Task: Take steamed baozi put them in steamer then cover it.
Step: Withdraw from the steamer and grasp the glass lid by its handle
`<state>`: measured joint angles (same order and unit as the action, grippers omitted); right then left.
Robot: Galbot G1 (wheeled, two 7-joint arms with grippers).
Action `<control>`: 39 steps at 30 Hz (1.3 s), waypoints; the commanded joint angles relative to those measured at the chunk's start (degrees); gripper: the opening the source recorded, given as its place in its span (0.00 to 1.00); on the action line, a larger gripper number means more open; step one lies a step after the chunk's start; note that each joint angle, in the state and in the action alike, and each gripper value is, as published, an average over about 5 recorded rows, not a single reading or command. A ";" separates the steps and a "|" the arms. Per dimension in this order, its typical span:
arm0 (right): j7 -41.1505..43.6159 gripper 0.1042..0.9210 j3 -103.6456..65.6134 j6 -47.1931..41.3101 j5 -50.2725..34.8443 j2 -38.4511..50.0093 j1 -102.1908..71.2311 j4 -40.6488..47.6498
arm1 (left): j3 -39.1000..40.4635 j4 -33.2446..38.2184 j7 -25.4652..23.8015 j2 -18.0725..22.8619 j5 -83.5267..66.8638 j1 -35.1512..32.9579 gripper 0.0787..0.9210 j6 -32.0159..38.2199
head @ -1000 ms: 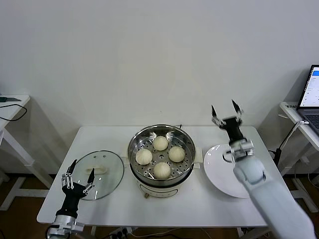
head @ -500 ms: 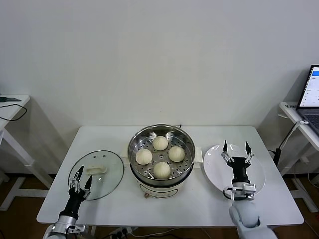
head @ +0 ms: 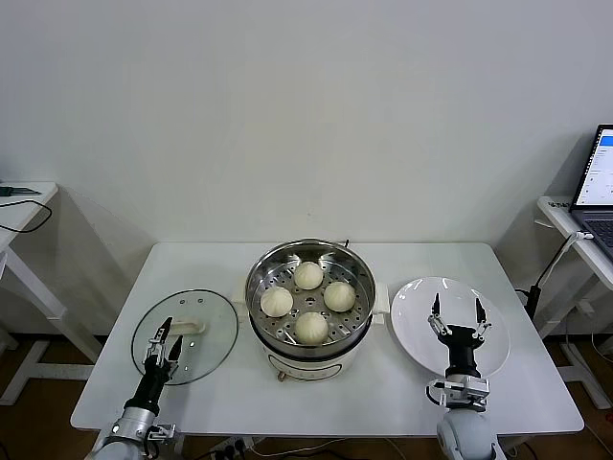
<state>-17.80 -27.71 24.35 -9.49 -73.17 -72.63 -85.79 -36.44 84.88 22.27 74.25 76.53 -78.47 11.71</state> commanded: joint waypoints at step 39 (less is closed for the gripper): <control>1.25 0.88 -0.43 0.19 2.02 -1.91 -1.58 1.14 | 1.39 -8.87 -0.47 2.17 1.15 10.10 0.88 -3.40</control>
<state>-16.63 -28.14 24.55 -7.54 -75.02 -74.17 -84.59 -35.08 76.95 21.98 76.33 77.84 -69.60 8.68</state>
